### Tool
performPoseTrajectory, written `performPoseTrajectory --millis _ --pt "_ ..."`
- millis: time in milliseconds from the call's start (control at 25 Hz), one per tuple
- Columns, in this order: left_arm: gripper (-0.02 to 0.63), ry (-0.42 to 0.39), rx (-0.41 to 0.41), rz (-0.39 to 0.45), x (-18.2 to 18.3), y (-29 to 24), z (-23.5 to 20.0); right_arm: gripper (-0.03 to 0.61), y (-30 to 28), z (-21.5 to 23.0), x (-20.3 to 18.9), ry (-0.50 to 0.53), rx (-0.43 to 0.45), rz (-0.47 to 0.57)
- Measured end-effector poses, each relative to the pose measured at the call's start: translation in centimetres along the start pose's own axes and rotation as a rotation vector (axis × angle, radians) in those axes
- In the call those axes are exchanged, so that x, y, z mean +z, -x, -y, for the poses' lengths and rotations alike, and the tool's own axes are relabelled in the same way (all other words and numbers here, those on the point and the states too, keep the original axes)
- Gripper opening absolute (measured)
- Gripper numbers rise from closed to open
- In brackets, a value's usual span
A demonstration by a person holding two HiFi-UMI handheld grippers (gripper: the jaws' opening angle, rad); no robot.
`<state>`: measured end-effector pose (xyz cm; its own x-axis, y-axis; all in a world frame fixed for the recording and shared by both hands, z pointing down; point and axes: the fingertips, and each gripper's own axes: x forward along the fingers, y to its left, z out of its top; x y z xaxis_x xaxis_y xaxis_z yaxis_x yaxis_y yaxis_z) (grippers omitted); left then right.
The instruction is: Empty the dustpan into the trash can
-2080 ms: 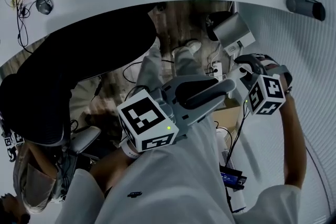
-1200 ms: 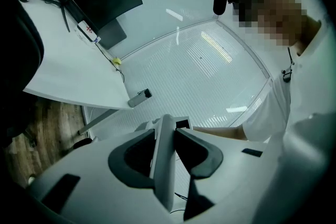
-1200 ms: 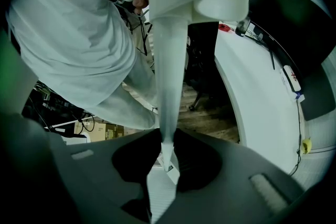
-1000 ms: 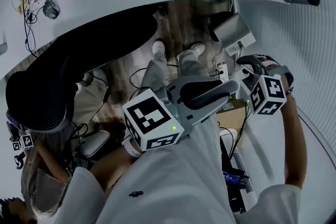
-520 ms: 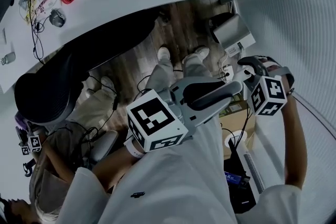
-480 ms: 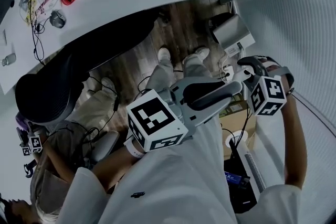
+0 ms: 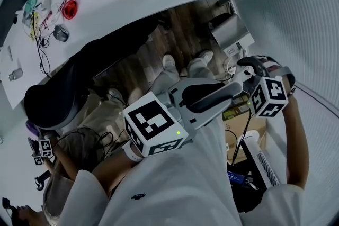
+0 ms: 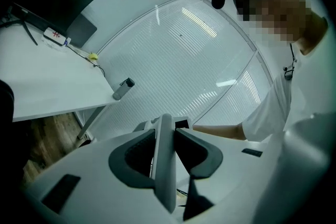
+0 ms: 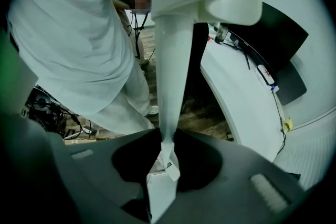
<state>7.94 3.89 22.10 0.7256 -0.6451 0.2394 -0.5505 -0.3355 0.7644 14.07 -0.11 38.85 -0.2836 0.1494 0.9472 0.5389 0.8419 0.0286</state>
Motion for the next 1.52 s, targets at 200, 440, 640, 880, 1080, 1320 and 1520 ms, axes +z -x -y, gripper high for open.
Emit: performPoseTrajectory --millis 200,440,640,880,1080,1320,1520 --pt "0.12 -0.033 0.005 -0.028 0.6 0.7 0.8 0.091 0.5 0.1 1.1 -0.015 -0.027 0.026" --pt "0.12 -0.072 0.028 -0.04 1.2 1.5 1.3 0.091 0.6 0.4 2.5 -0.02 -0.05 0.067" --pt "0.12 -0.093 0.057 -0.044 1.8 2.8 1.4 0.091 0.3 0.7 4.4 -0.019 -0.056 0.104" --pt "0.12 -0.121 0.095 -0.062 2.0 4.1 1.0 0.091 -0.5 0.8 6.5 -0.023 -0.063 0.151" --pt "0.12 -0.122 0.118 -0.087 2.3 5.0 0.2 0.091 -1.3 1.2 7.9 -0.037 -0.062 0.188" --pt "0.12 -0.141 0.151 -0.116 2.1 5.6 -0.4 0.091 -2.4 1.1 9.1 -0.065 -0.065 0.229" --pt "0.12 -0.15 0.176 -0.15 1.7 5.6 -1.2 0.091 -3.8 1.1 9.8 -0.083 -0.057 0.258"
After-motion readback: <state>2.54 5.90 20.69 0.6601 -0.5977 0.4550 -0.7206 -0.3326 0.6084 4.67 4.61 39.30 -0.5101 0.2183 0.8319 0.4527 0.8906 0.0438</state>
